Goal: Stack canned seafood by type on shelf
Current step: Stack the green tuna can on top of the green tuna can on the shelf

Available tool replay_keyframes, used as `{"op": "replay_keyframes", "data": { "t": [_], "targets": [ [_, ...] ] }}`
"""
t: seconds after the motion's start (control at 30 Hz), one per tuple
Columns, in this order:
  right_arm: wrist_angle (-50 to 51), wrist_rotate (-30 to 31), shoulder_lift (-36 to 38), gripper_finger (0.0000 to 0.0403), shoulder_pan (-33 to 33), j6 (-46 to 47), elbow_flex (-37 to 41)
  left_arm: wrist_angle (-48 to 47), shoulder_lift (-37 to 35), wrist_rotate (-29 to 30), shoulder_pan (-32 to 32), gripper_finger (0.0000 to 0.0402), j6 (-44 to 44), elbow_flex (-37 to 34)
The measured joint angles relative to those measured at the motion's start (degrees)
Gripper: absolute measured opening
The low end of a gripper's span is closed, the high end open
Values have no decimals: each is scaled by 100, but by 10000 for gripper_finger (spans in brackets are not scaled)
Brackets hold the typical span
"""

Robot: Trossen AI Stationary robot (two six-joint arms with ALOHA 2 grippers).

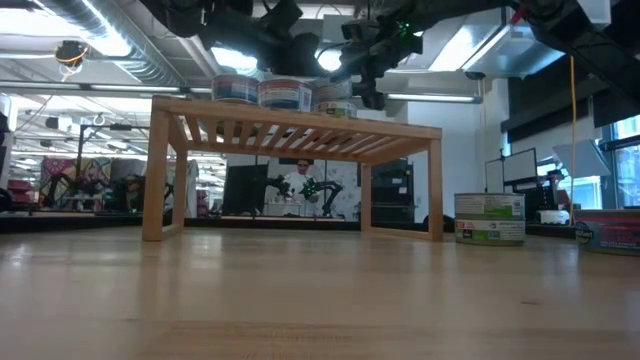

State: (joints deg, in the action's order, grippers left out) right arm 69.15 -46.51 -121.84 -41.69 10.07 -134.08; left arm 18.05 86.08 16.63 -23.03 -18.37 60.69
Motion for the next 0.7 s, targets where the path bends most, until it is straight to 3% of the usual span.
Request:
{"op": "replay_keyframes", "data": {
  "t": [0.27, 0.7],
  "targets": [
    [-16, 490, 0, 192, 7, 10, 0, -312, 0, 1, -6, 237, -4, -2],
    [292, 580, 24, 193, 2, 20, -4, -414, 0, -21, -1, 237, -42, -2]
  ]
}}
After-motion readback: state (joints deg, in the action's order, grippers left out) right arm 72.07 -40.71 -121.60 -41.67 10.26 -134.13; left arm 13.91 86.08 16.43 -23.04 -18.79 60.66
